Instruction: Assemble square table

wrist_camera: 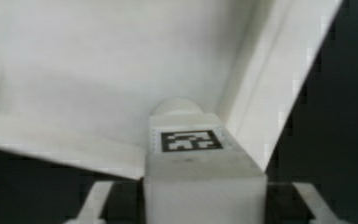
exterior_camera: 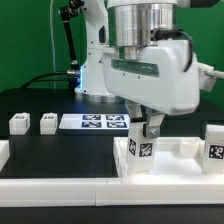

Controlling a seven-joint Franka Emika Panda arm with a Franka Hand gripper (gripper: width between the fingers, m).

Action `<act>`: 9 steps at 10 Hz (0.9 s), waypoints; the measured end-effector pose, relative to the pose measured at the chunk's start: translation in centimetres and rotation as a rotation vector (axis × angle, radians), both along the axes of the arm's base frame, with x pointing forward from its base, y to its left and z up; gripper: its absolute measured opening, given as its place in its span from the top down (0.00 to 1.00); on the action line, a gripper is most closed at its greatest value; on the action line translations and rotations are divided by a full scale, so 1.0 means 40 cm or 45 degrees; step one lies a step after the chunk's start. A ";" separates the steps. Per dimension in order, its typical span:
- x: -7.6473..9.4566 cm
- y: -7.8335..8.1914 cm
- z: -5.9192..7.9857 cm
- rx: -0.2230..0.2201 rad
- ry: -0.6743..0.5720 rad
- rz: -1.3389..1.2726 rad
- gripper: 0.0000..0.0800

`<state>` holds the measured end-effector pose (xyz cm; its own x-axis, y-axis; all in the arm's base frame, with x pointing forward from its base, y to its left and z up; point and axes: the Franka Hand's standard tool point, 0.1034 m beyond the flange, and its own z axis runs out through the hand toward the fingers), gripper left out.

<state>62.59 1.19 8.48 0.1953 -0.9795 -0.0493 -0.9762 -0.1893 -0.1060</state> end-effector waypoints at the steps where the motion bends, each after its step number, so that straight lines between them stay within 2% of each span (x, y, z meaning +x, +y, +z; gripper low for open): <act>1: 0.000 -0.006 0.000 0.014 -0.001 -0.078 0.64; 3: -0.001 -0.004 0.000 0.034 0.005 -0.173 0.64; 4: -0.003 -0.002 -0.001 0.021 0.010 -0.096 0.56; 5: -0.008 0.007 -0.001 -0.011 0.028 0.095 0.56; 6: -0.010 0.008 -0.008 -0.028 0.018 0.252 0.31; 7: -0.015 0.006 -0.016 -0.042 0.005 0.378 0.22; 9: -0.017 -0.001 -0.020 -0.068 -0.023 0.544 0.19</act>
Offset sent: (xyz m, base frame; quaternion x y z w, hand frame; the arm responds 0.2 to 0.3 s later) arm 0.0000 0.0000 0.0000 0.0000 0.0000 0.0000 1.0000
